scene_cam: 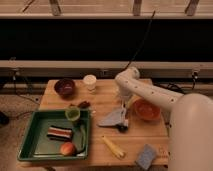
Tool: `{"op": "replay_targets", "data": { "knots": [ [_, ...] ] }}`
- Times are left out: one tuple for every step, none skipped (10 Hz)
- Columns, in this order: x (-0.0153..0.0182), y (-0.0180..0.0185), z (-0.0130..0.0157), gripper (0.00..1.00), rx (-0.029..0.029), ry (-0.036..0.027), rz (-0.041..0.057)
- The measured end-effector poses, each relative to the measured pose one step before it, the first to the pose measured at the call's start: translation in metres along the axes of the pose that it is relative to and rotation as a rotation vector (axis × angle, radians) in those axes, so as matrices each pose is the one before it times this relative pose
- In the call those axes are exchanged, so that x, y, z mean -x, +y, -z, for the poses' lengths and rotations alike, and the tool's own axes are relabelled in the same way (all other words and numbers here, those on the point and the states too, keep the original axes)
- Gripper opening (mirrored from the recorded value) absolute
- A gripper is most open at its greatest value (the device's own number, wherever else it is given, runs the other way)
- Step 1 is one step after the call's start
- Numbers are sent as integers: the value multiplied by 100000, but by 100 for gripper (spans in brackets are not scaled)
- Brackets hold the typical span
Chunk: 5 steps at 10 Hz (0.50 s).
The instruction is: Place brush in purple bowl
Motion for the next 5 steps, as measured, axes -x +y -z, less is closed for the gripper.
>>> {"op": "replay_targets", "data": {
  "knots": [
    [-118, -18, -268, 65, 881, 750, 271],
    [-76, -104, -275, 65, 1131, 954, 561],
    [-41, -15, -160, 65, 683, 595, 333],
    [-59, 18, -78, 61, 493, 741, 1],
    [-32, 126, -27, 51, 603, 274, 1]
  ]
}}
